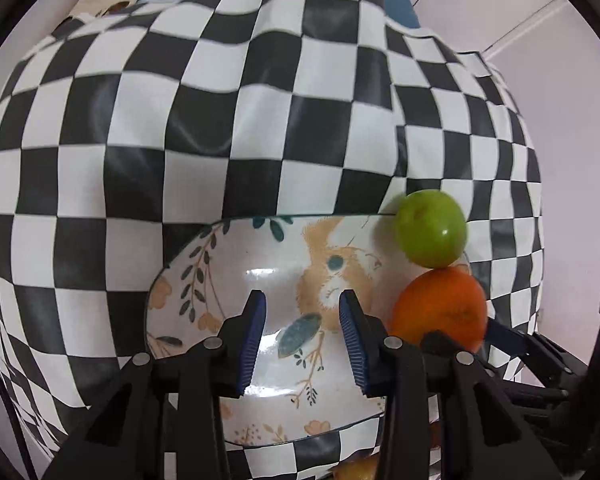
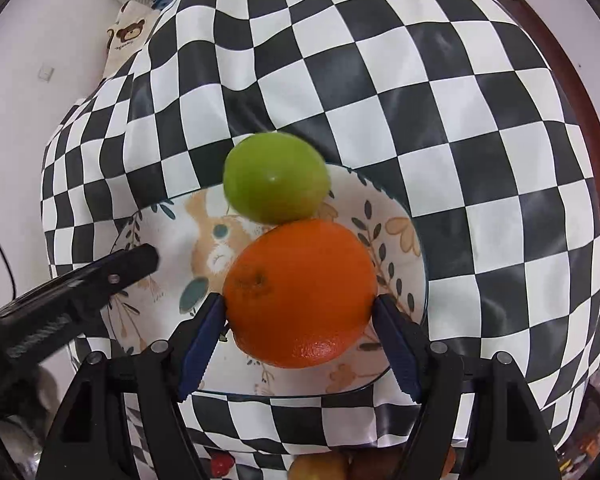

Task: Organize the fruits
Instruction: 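Carry both fruits onto the floral plate and open both tools, then move both tools back down to the remaining fruit cluster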

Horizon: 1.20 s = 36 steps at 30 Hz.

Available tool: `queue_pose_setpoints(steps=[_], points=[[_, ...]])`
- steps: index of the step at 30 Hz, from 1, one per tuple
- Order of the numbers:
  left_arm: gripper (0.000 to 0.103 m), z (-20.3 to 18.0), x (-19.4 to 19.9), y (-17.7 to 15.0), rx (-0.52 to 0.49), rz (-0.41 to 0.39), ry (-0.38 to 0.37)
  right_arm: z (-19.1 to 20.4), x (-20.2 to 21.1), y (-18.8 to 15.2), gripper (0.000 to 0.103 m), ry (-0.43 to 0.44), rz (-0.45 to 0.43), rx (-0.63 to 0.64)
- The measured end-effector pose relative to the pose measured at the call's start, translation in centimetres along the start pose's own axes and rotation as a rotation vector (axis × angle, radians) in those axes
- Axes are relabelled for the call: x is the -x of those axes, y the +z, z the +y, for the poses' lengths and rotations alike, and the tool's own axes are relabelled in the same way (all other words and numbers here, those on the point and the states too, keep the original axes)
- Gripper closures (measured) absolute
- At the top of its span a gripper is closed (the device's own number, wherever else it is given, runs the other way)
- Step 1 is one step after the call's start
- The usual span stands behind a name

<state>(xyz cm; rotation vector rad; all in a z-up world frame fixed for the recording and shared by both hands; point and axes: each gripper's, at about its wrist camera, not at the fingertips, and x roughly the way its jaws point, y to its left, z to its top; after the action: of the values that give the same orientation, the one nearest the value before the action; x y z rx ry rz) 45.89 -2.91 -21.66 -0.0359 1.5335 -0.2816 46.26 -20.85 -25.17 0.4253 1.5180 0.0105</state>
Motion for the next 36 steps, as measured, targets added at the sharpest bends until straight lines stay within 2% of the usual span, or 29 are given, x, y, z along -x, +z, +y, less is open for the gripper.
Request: queue_pose_setpoints(steps=[4,5,7,8,9,11,13,17,31,36], points=[[0.066,0.1,0.1,-0.8,0.018,0.034,0.037,-0.3,0.3,0.5,0.021,0.009,0.045,0.01],[0.066,0.0,0.3,-1.0,0.017,0.039,0.038,-0.3,1.1,0.5,0.014,0.003,0.04,0.013],[0.057,0.1,1.3,-1.6,0.027,0.024,0.058,0.1,2.8,1.1,0.006,-0.012,0.005,0.051],[0.044,0.1,2.0,-1.9,0.029,0.013,0.056,0.5,3.6,1.1,0.006,-0.037,-0.003,0.069],[0.028,0.1,2.5,-2.3,0.031,0.003,0.058,0.6,4.2,1.0,0.006,-0.062,-0.009,0.084],[0.013,0.1,3.8,-3.3,0.035,-0.021,0.087,1.0,5.6,0.6,0.006,-0.115,-0.03,0.121],[0.012,0.3,5.4,-4.7,0.03,-0.052,0.11,1.2,6.9,-0.9,0.006,-0.169,-0.048,0.144],[0.012,0.5,8.0,-7.5,0.036,-0.092,0.112,1.2,8.7,-3.7,0.006,-0.204,-0.085,0.152],[0.012,-1.3,14.7,-16.0,0.007,-0.264,0.133,2.7,15.2,-13.2,0.006,-0.188,-0.248,0.174],[0.012,-2.0,16.2,-18.3,0.003,-0.316,0.15,2.7,17.3,-15.8,0.006,-0.144,-0.288,0.154]])
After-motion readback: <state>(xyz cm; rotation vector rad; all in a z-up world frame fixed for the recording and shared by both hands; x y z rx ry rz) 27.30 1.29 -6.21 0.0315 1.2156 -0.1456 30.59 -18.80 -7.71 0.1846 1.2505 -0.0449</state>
